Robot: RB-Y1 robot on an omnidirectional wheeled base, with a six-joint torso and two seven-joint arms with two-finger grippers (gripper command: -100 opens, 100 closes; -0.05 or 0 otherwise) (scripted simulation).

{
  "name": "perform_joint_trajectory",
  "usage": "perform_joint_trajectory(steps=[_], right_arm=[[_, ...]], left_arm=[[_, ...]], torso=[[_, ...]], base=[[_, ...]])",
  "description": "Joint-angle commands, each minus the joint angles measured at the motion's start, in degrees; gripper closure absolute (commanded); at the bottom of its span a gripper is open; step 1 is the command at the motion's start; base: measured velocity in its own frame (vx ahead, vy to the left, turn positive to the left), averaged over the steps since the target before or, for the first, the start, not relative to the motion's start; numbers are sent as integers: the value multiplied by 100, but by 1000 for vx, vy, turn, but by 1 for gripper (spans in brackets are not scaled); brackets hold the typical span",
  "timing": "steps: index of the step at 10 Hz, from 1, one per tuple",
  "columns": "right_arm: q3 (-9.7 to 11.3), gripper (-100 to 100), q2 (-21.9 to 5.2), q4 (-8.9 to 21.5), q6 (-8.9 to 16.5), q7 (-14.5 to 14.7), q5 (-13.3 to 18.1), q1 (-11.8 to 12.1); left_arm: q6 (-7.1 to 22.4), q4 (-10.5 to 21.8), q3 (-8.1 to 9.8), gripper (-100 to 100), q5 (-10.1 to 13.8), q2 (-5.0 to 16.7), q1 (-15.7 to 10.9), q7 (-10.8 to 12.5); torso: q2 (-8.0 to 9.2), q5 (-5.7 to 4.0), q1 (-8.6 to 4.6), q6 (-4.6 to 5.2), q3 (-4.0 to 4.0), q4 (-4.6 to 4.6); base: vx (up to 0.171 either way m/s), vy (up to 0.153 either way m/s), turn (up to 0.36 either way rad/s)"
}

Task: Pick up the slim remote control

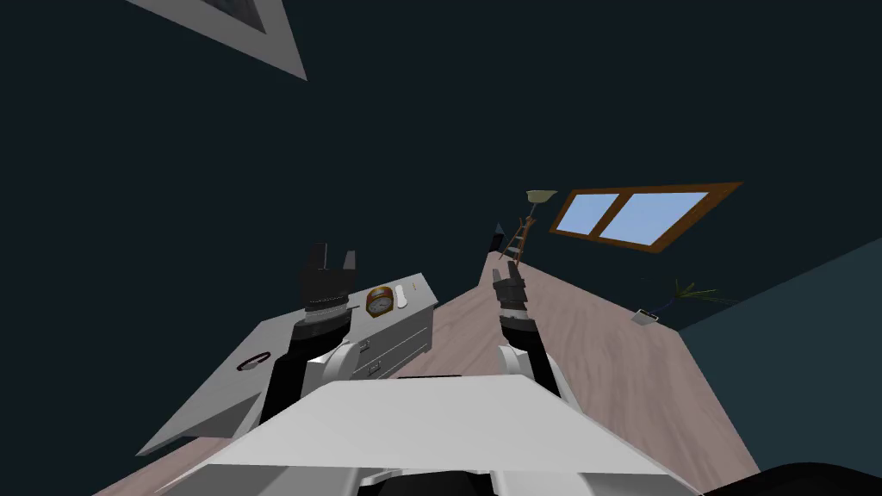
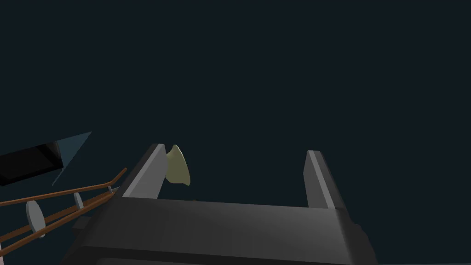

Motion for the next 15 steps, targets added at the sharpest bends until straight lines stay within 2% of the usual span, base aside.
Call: perform_joint_trajectory(steps=[1, 5, 6, 8, 9, 10, 11, 12, 13, 14, 15], right_arm=[[0, 0, 0, 0, 0, 0, 0, 0], [1, 0, 0, 0, 0, 0, 0, -1], [1, 0, 0, 0, 0, 0, 0, -1], [1, 0, 0, 0, 0, 0, 0, -1], [1, 0, 0, 0, 0, 0, 0, -1], [0, 0, 0, 0, 0, 0, 0, 0], [1, 0, 0, 0, 0, 0, 0, -1], [0, 0, 0, 0, 0, 0, 0, 0], [0, 0, 0, 0, 0, 0, 0, -1], [0, 0, 0, 0, 0, 0, 0, 0], [0, 0, 0, 0, 0, 0, 0, -1]], left_arm=[[84, 16, 32, -100, 71, 199, -36, 14], [606, 115, 246, -100, 475, 794, -214, 65], [606, 115, 246, -100, 475, 794, -214, 65], [950, 204, 426, -100, 777, 1066, -328, 74], [1028, 204, 426, -100, 777, 1066, -328, 74], [1220, 261, 532, -100, 946, 1194, -386, 68], [1276, 261, 532, -100, 946, 1194, -386, 68], [1490, 327, 647, -100, 1124, 1316, -441, 52], [1547, 327, 647, -100, 1124, 1316, -441, 52], [1753, 402, 771, -100, 1310, 1435, -494, 25], [1838, 402, 771, -100, 1310, 1435, -494, 25]], torso=[[0, 0, 0, 0, 0, 0], [11, -3, -11, 2, 6, 2], [14, -3, -12, 3, 8, 3], [9, -2, -9, 2, 5, 2], [10, -3, -12, 3, 5, 2], [9, -2, -8, -1, 5, 2], [9, -2, -7, 3, 5, 2], [8, -1, -5, -2, 5, 2], [8, -2, -8, 2, 4, 2], [7, -2, -6, -2, 4, 2], [5, -2, -8, 2, 3, 1]], base=[[-6, -14, -89], [-28, -30, -184], [-26, -22, -71], [-24, -33, -225], [-21, -23, -108], [-20, -25, -229], [-16, -18, -84], [-17, -28, -194], [-13, -21, -109], [-12, -32, -205], [-10, -25, -128]])
